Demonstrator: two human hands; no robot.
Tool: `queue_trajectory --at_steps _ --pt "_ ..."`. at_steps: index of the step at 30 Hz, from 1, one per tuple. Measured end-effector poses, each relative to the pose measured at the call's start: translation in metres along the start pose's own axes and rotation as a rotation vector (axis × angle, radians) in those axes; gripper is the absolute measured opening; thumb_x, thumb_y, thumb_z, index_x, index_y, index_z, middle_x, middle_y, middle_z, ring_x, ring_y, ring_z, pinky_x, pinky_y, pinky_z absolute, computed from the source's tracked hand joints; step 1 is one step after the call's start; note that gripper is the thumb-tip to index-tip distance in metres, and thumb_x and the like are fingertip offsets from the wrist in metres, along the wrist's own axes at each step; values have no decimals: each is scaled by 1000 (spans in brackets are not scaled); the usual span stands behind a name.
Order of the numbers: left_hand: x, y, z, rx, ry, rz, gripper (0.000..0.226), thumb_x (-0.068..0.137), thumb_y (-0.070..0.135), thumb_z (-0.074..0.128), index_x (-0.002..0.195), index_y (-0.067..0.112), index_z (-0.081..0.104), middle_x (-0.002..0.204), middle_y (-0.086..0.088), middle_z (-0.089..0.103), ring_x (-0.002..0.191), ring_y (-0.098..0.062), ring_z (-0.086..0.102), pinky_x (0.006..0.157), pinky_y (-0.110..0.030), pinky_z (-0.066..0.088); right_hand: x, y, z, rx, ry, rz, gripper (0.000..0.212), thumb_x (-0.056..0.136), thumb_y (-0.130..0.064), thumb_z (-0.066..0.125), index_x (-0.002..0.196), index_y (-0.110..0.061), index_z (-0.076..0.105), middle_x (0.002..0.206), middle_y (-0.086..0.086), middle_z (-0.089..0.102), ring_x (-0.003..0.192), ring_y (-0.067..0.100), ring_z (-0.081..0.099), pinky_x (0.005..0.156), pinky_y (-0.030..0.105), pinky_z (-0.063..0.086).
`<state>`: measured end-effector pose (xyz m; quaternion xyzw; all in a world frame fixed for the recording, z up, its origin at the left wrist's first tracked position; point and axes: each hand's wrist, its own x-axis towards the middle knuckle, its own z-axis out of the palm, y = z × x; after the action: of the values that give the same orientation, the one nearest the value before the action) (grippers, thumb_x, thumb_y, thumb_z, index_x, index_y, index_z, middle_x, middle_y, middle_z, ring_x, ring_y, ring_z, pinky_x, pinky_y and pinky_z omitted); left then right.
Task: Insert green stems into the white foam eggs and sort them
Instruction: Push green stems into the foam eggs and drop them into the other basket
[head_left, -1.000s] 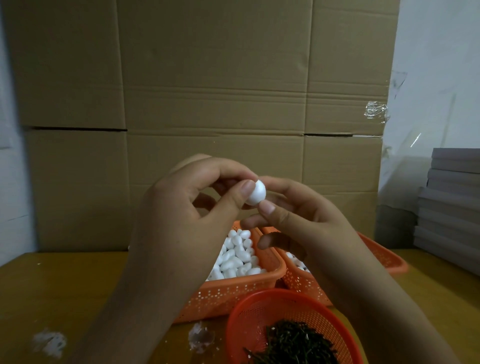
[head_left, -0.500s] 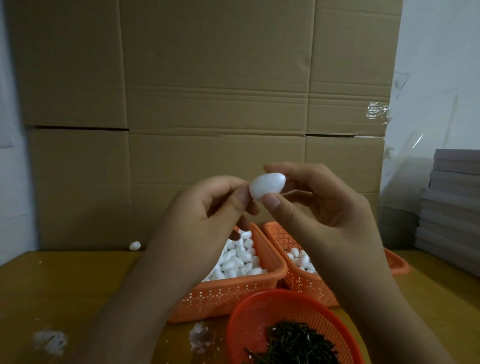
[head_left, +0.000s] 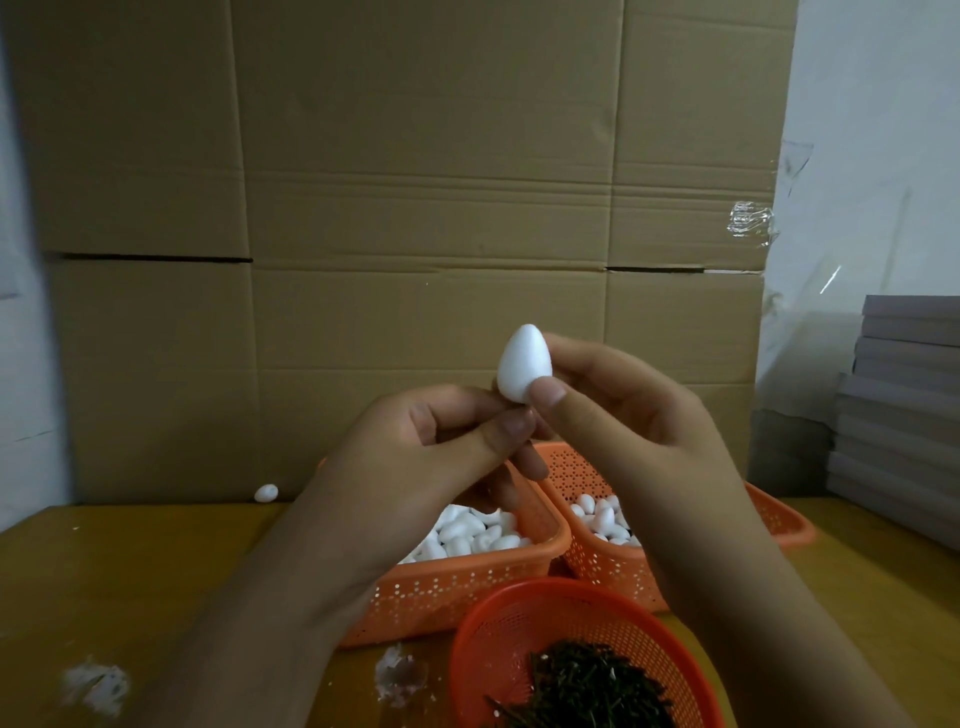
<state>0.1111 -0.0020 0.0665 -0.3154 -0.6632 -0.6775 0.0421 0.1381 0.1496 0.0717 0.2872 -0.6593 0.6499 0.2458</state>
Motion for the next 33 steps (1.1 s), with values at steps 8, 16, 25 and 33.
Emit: queue_trajectory --at_steps 8,16,25,33 --pt "1 -2 -1 124 17 32 19 82 35 63 71 26 76 71 0 73 56 -3 62 57 -13 48 2 2 -1 3 -8 16 24 74 -25 65 97 -27 71 88 -5 76 82 6 71 75 14 53" --pt "6 -16 -21 696 179 -19 15 90 41 59 83 35 71 74 18 70 65 2 64 66 -20 51 18 36 -41 -555 85 146 16 80 -44 64 88 -31 69 76 -8 72 63 3 68 62 14 53" --pt "4 -27 -34 1172 99 -297 22 91 57 48 102 44 63 85 21 65 83 3 57 79 -29 50 27 111 -94 -1306 107 432 26 96 -33 52 115 -18 64 89 2 71 73 16 65 71 38 58" --pt "3 -25 -35 1181 64 -288 21 93 56 45 105 46 61 85 22 63 79 7 55 72 -23 46 26 108 -75 -1215 -72 381 29 92 -19 56 119 -26 65 111 -4 71 90 10 66 82 34 56"
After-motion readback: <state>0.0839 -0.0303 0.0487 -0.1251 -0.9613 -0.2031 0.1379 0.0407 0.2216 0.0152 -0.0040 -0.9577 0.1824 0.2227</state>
